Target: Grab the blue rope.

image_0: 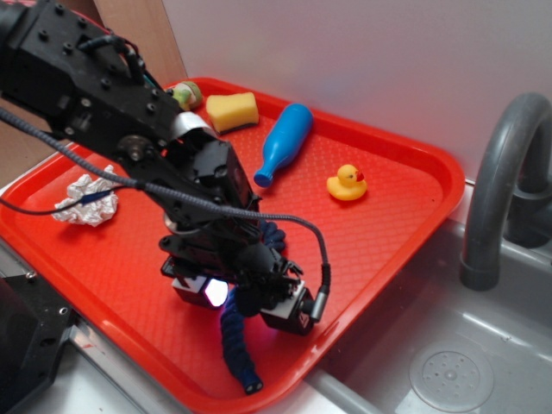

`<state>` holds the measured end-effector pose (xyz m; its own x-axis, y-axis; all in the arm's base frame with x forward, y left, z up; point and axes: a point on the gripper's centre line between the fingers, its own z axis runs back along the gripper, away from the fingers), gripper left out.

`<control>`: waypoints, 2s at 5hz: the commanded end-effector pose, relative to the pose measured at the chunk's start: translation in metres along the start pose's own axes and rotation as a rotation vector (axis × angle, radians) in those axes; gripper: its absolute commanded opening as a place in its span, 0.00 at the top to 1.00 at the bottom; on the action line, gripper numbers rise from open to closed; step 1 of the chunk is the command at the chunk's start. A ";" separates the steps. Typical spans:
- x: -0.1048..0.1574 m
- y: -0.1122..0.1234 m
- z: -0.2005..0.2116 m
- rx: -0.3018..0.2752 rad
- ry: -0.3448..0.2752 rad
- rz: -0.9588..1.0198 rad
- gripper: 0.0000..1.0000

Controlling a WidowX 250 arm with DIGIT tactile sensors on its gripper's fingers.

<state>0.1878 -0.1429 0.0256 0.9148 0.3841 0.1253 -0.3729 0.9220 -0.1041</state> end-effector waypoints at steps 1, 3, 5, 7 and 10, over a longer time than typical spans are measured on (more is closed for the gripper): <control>0.000 0.003 -0.009 -0.028 -0.035 -0.067 1.00; -0.001 0.011 0.000 -0.005 -0.102 -0.160 1.00; 0.032 0.022 0.040 0.069 -0.040 -0.262 1.00; 0.078 0.045 0.125 0.043 -0.112 -0.292 1.00; 0.090 0.077 0.239 0.065 -0.126 -0.188 1.00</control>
<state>0.2009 -0.0312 0.2494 0.9613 0.1862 0.2031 -0.1925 0.9812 0.0117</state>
